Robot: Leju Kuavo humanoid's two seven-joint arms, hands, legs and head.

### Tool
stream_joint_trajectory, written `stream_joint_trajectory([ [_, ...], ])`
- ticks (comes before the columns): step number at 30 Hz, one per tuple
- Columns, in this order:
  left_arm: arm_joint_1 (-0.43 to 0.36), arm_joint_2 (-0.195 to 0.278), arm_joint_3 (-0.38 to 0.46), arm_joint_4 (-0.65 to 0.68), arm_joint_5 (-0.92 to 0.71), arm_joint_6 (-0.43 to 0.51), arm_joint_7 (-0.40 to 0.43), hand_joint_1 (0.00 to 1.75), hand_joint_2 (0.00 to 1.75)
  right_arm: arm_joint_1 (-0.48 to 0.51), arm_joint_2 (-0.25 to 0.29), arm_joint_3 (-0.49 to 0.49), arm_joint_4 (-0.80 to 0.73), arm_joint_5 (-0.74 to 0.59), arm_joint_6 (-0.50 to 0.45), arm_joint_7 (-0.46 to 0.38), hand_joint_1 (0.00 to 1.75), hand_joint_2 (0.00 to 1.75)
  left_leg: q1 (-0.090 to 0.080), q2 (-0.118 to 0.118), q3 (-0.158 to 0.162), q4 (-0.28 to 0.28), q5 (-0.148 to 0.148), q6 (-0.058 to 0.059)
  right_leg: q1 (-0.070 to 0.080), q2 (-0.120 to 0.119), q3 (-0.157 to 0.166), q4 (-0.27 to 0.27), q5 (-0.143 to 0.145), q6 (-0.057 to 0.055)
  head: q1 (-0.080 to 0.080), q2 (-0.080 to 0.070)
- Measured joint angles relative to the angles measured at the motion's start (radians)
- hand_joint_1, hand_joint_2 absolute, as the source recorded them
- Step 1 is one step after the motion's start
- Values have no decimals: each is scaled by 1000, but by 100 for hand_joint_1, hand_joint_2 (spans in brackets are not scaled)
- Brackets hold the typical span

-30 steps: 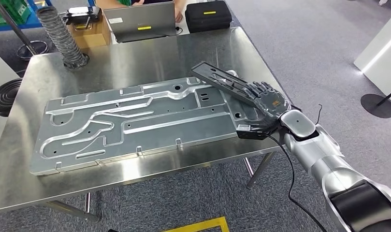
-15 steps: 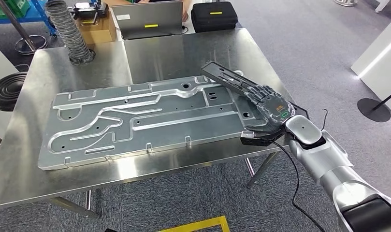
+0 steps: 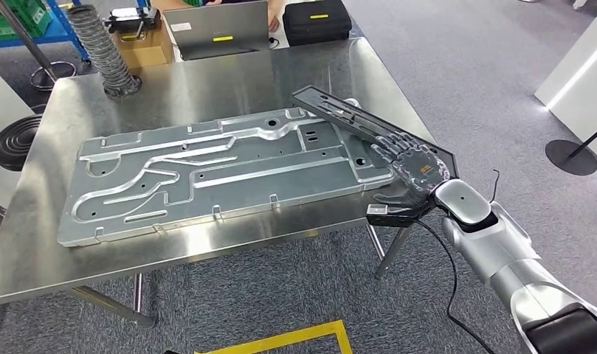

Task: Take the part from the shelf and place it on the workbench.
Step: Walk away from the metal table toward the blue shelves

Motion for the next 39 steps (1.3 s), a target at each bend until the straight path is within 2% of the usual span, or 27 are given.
stream_joint_trajectory([
  [2, 0, 0, 0, 0, -2, 0, 0, 0, 0, 11, 0, 0, -1, 0, 0, 3, 0, 0, 1, 0, -28, 121, -68, -6, 2, -1, -25, 2, 17, 0, 0, 0],
  [3, 0, 0, 0, 0, -4, 0, 0, 0, 0, 18, 0, 0, -1, 0, 0, 4, 0, 0, 1, 0, -18, 136, -76, -7, 2, -2, -37, 4, 25, 1, 0, 0],
  [4, 0, 0, 0, 0, -5, 1, 0, 0, 0, 24, 0, 0, -1, 0, 0, 7, 0, 0, 1, 0, 16, 105, -67, -7, 2, -2, -49, 7, 33, 3, 0, 0],
  [7, -6, 0, 0, 0, -11, 0, -2, 0, 0, 32, -1, -5, 0, -1, -1, 18, 0, 0, -1, -1, 163, -107, -17, 5, 4, -1, -77, 17, 54, 15, 0, 0],
  [8, -8, 1, 0, 0, -12, 0, -2, 0, 0, 34, -3, -10, 0, -2, -4, 22, 0, 0, -3, -2, 185, -145, -9, 12, 5, -1, -82, 19, 61, 21, 0, 0],
  [11, -10, 1, 0, 0, -16, -6, 0, 0, 0, 54, -10, -25, 0, -7, -16, 32, 0, 0, -7, -3, 181, -155, 12, 33, 4, -1, -86, 15, 81, 41, 0, 0],
  [12, -10, 1, 0, 0, -17, -8, 0, 0, 0, 63, -15, -29, 0, -9, -19, 33, 0, 0, -6, -1, 176, -157, 22, 41, 2, 0, -90, 19, 74, 47, 0, 0],
  [13, -12, 2, 0, 0, -18, -10, 1, 0, 0, 71, -21, -35, 0, -11, -22, 34, 0, 0, -5, 0, 168, -160, 35, 48, -1, 2, -99, 39, 49, 52, 0, 0],
  [14, -14, 2, 0, 0, -18, -11, 1, 0, 0, 77, -26, -42, 0, -12, -23, 35, 0, 0, -3, 2, 157, -162, 48, 53, -3, 3, -114, 81, 5, 56, 0, 0],
  [16, -16, 2, 0, 0, -15, -13, -1, 0, 0, 84, -32, -53, 3, -12, -25, 37, 0, 0, -5, 4, 127, -161, 72, 58, -5, 4, -153, 216, -98, 65, 0, 0],
  [17, -16, 2, 0, 0, -13, -14, -3, 0, 0, 88, -33, -58, 5, -12, -26, 38, 0, 0, -5, 5, 111, -160, 83, 58, -5, 4, -165, 279, -128, 68, 0, 0],
  [18, -16, 2, 0, 0, -12, -15, -5, 0, 0, 91, -34, -63, 7, -12, -29, 40, 0, 0, -6, 6, 95, -159, 93, 58, -5, 4, -162, 315, -135, 69, 0, 0],
  [19, -16, 2, 0, 0, -10, -16, -7, 0, 0, 95, -35, -68, 8, -12, -31, 42, 0, 0, -6, 6, 80, -158, 104, 57, -5, 4, -142, 314, -122, 69, 0, 0],
  [20, -16, 2, 0, 0, -10, -17, -10, 0, 0, 98, -37, -74, 8, -12, -34, 44, 0, 0, -6, 6, 65, -155, 114, 55, -5, 4, -100, 273, -100, 66, 0, 0],
  [21, -16, 2, 0, 0, -9, -18, -13, 0, 0, 100, -40, -81, 5, -12, -36, 46, 0, 0, -6, 6, 53, -153, 123, 54, -4, 4, -44, 205, -82, 61, 0, 0],
  [23, -17, 1, 0, 0, -5, -19, -19, 0, 0, 108, -49, -101, -15, -12, -38, 48, 0, 0, -9, 4, 37, -151, 141, 46, 2, 4, 59, 60, -82, 50, 0, 0],
  [24, -17, 1, 1, 0, -3, -19, -22, 0, 0, 114, -54, -113, -29, -12, -39, 48, 0, 0, -9, 3, 34, -153, 150, 41, 5, 4, 84, 19, -89, 43, -1, 0],
  [26, -16, 0, 1, 0, 2, -20, -25, 0, 0, 132, -62, -136, -61, -12, -39, 48, 0, 0, -8, 2, 33, -162, 168, 28, 9, 4, 86, -1, -81, 29, -1, 0],
  [28, -12, 0, 2, 0, 5, -21, -24, 0, 0, 148, -65, -151, -92, -11, -39, 48, 0, 0, -6, 1, 23, -147, 147, 16, 6, 1, 75, -12, -59, 14, -1, 0],
  [29, -10, 1, 3, 0, 7, -21, -24, 0, 0, 157, -65, -157, -107, -9, -38, 48, 0, 0, -5, 1, 11, -115, 110, 11, 3, 0, 66, -18, -45, 8, -1, 0],
  [31, -9, 1, 5, 0, 11, -20, -24, 0, 0, 173, -65, -168, -131, -2, -35, 48, 0, 0, -1, 1, -24, 7, 8, 3, 3, 0, 39, -19, -22, 3, -1, 0],
  [32, -7, 1, 6, 0, 12, -20, -24, 0, 0, 181, -65, -173, -139, 1, -34, 49, 0, 0, 0, 1, -38, 73, -25, 0, 3, 0, 23, -18, -11, 3, -1, 0],
  [33, -6, 1, 7, 0, 13, -19, -24, 0, 0, 188, -66, -178, -146, 3, -33, 49, 0, 0, 0, 1, -41, 120, -35, -3, 3, 0, 8, -17, 0, 5, -1, 0],
  [34, -4, 1, 9, 0, 14, -19, -24, 0, 0, 195, -67, -183, -152, 3, -33, 49, 0, 0, 1, 1, -27, 134, -22, -5, 3, 0, -7, -15, 9, 7, -1, 0],
  [35, -2, 1, 11, 0, 15, -20, -24, 0, 0, 203, -70, -189, -158, 2, -33, 50, 0, 0, 1, 2, 6, 110, 3, -5, 3, -1, -21, -12, 18, 11, -1, 0],
  [37, -2, 1, 15, 0, 18, -22, -25, 0, 0, 217, -82, -205, -173, -1, -32, 52, 0, 0, 1, 1, 111, -20, 30, -2, 3, -1, -44, -1, 29, 19, -1, 0],
  [39, -1, 1, 18, 0, 20, -24, -26, 0, 0, 228, -95, -228, -189, -8, -31, 56, 0, 0, -2, 0, 186, -132, 9, 9, 5, -3, -57, 11, 37, 29, -1, 0],
])
